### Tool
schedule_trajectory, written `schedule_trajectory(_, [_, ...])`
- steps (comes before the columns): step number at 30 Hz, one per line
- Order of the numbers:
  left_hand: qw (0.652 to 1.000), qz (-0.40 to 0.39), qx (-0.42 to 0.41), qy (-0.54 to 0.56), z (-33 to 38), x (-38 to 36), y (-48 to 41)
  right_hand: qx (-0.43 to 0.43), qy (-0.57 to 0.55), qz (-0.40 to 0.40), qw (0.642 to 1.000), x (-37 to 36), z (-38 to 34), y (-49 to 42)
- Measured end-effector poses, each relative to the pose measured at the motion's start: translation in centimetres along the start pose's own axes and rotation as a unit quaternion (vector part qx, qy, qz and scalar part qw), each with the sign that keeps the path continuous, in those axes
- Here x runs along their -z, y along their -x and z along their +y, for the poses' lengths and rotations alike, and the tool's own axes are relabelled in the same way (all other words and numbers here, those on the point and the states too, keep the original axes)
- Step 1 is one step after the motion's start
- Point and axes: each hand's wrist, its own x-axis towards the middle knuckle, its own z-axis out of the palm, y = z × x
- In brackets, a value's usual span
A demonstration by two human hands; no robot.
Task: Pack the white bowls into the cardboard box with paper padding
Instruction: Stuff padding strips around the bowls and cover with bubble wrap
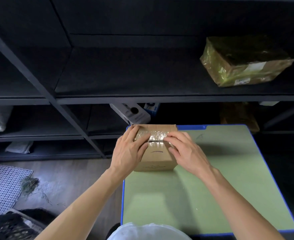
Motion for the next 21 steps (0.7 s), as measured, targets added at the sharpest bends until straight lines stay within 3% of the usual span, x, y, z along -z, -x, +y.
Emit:
schedule_trajectory(5, [0.999,0.001,0.04,0.037,0.3,-0.8,0.0,-0.004,-0.003,0.034,0.999,-1.1,0.2,0.7])
schedule_trajectory(11, [0.997,-0.066,0.028,0.031,0.6,-0.8,-3.0,0.013,0.103,-0.042,0.994,-2.2,0.2,1.8])
schedule_trajectory(16, [1.0,-0.011,0.01,0.008,1.5,-1.3,-2.7,0.017,0.135,-0.067,0.988,-2.3,0.2,1.6])
schedule_trajectory(21, [0.998,0.034,0.053,-0.005,2.0,-1.9,-2.6,0.023,0.125,-0.08,0.989,-2.3,0.2,1.4])
